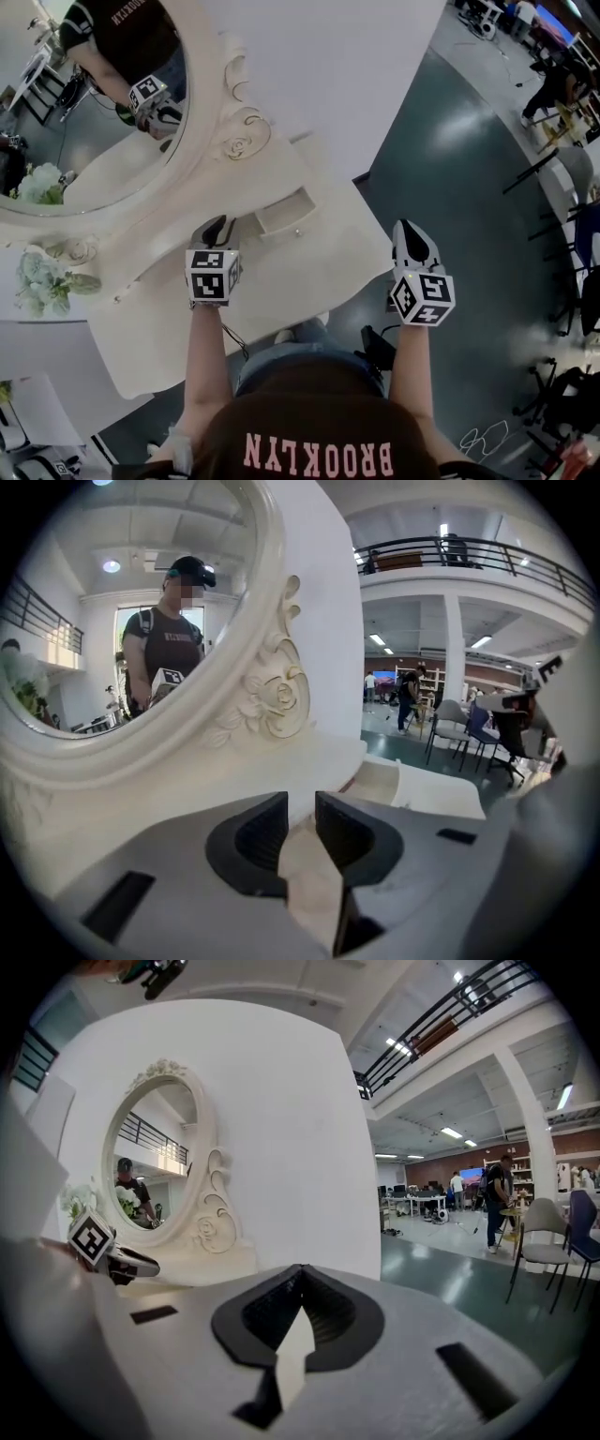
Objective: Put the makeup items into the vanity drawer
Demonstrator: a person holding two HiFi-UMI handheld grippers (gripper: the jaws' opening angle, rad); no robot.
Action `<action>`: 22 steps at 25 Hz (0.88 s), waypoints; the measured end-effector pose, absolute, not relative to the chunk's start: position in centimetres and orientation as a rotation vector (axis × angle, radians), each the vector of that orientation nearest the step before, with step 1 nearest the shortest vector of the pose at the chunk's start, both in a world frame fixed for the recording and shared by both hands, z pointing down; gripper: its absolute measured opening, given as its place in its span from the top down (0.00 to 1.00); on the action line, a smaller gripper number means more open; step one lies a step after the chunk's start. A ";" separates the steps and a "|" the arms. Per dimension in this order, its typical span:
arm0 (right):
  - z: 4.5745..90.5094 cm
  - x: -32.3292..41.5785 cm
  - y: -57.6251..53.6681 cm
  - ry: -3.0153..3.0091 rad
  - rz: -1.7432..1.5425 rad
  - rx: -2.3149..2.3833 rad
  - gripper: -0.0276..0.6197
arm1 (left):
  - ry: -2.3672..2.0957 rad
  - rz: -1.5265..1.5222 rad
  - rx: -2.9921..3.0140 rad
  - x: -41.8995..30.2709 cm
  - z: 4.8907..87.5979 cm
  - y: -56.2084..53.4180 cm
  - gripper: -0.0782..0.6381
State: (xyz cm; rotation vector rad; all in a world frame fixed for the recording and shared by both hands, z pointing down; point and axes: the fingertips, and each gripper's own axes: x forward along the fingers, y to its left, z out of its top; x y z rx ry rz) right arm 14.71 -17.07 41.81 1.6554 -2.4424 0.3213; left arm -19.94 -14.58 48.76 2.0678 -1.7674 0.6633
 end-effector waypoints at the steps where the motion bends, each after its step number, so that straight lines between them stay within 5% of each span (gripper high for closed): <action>1: 41.9 13.9 -17.1 -2.453 0.321 1.636 0.96 | -1.786 0.651 2.045 -20.9 48.8 -14.0 0.79; 5: 42.1 10.8 -16.9 -2.491 0.308 1.543 0.96 | -1.850 0.581 1.951 -24.5 48.9 -11.5 0.77; 15: 42.6 7.5 -16.1 -2.503 0.285 1.451 0.96 | -1.685 0.547 1.993 -23.3 51.0 -9.8 0.45; 22: 44.9 9.9 -15.4 -2.426 0.338 1.477 0.96 | -1.583 0.629 1.996 -20.5 54.4 -10.1 0.44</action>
